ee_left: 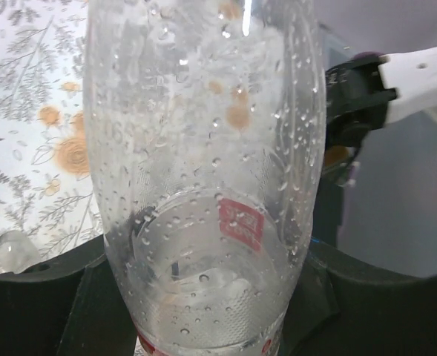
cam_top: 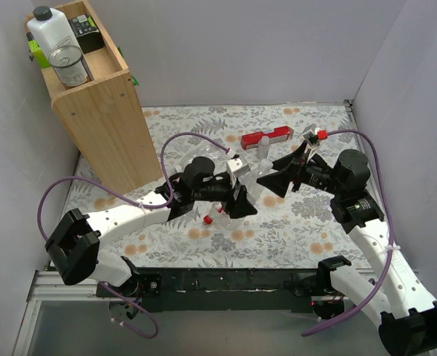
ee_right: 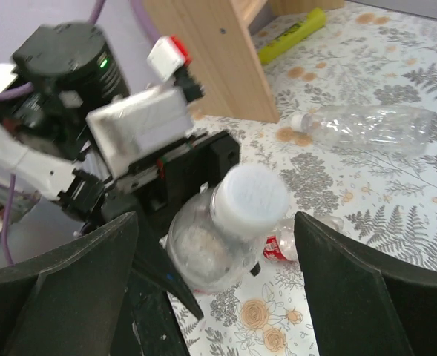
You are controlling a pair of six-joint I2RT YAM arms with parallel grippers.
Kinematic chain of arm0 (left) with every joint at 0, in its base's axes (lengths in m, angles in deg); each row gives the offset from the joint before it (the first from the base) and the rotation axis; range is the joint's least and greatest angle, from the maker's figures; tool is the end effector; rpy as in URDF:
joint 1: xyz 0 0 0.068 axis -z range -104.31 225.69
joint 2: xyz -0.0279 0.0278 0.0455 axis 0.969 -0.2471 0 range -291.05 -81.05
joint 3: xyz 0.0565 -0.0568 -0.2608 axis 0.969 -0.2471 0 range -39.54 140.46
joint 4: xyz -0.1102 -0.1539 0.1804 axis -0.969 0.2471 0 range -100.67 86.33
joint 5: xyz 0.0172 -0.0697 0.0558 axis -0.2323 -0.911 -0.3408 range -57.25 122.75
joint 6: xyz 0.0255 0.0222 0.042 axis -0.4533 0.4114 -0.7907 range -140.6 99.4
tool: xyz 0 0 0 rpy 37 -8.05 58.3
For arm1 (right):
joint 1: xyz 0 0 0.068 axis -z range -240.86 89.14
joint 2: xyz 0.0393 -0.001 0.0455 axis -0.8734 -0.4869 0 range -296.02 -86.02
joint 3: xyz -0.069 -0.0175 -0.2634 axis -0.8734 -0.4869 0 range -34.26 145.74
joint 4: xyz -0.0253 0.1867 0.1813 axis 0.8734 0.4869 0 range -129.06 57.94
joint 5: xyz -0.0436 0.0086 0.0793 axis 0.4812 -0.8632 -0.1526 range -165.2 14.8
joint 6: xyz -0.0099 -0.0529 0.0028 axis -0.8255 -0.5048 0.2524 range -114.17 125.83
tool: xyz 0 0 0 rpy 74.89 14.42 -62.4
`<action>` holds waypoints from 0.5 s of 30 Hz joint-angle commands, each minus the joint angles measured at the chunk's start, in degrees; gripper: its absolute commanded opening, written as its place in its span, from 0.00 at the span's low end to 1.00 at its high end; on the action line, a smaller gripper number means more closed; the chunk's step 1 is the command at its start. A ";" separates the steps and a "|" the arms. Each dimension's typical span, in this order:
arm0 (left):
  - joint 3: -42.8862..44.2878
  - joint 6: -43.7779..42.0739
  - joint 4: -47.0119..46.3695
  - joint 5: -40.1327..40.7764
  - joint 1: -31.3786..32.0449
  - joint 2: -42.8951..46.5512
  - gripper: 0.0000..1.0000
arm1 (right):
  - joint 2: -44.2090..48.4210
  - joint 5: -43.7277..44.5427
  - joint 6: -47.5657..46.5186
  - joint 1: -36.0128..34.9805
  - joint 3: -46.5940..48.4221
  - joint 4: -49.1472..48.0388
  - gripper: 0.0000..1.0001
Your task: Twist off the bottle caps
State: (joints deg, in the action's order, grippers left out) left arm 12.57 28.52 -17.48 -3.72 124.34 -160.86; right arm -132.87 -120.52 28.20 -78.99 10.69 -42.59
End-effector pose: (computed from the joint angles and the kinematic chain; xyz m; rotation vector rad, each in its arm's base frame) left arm 0.1917 -0.2498 0.2760 0.4977 2.2368 -1.6435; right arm 0.1682 0.0816 0.3609 -0.6029 1.5600 1.1491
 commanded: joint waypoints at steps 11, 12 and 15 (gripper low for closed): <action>2.37 -3.51 6.46 26.53 6.02 2.29 0.31 | 1.41 28.19 12.59 -0.33 5.69 13.31 0.76; 2.37 -3.68 6.46 27.84 6.37 1.94 0.32 | 1.24 27.66 13.65 -0.41 3.76 11.72 0.76; 2.46 -4.30 8.30 29.08 6.99 1.33 0.32 | 0.19 26.69 16.03 -1.12 2.34 9.25 0.75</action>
State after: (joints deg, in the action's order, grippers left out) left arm 12.92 25.64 -10.74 20.43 130.28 -160.81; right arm -132.13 -94.53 38.50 -79.12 15.04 -28.71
